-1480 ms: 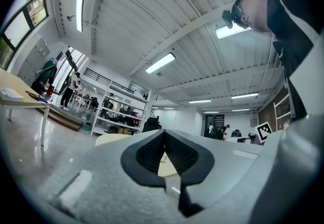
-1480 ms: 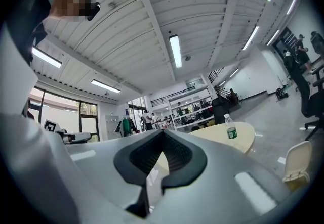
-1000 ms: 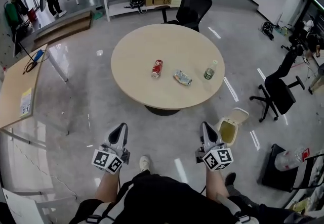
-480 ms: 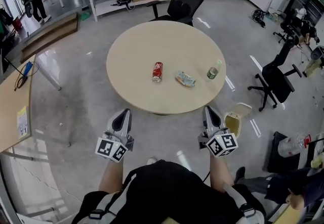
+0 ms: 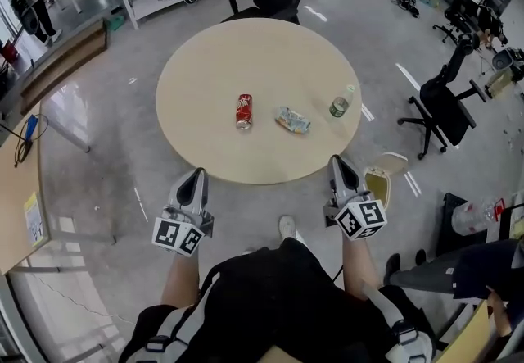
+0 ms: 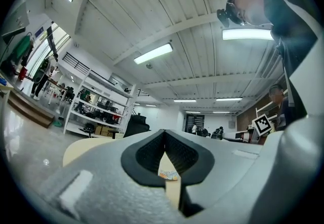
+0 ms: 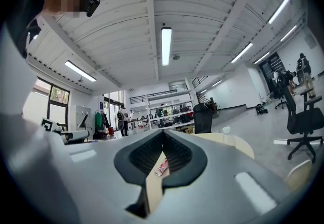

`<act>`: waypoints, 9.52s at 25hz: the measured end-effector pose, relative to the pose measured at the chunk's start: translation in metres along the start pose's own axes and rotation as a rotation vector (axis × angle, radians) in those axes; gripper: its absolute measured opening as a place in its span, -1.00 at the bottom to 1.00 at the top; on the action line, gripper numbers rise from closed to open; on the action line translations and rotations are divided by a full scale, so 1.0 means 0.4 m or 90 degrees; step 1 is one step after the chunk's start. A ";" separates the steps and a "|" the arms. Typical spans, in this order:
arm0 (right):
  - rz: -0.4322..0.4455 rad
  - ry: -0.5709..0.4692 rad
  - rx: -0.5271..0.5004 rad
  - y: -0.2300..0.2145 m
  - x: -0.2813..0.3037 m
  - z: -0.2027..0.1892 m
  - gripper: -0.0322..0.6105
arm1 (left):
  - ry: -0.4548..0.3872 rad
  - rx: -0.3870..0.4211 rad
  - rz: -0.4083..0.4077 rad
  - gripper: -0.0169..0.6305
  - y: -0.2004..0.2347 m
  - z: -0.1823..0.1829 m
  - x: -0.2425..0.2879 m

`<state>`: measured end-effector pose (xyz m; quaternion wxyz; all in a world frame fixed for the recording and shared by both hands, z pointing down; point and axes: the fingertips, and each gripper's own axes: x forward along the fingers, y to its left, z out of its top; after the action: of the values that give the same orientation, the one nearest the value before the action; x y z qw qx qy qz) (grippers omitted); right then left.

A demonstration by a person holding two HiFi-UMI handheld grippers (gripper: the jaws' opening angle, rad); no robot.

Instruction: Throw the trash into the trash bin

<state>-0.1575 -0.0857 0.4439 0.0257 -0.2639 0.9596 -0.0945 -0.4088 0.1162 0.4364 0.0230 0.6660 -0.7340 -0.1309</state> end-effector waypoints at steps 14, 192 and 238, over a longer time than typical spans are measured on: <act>0.059 0.003 -0.034 -0.300 0.229 0.066 -0.86 | -0.045 0.018 0.038 -0.95 -0.063 -0.012 0.341; -0.289 0.324 0.139 -1.232 -0.523 -0.630 0.14 | 0.505 -0.048 -0.438 -0.95 -1.188 -1.188 0.867; -0.236 0.300 0.083 -1.323 -0.480 -0.530 -0.56 | 0.443 -0.100 -0.304 -0.95 -1.174 -1.151 0.951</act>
<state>0.2518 -0.3979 0.7546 -0.1982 -0.4034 0.8664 -0.2177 0.1009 -0.3692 0.7224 0.2890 0.8179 -0.4956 0.0447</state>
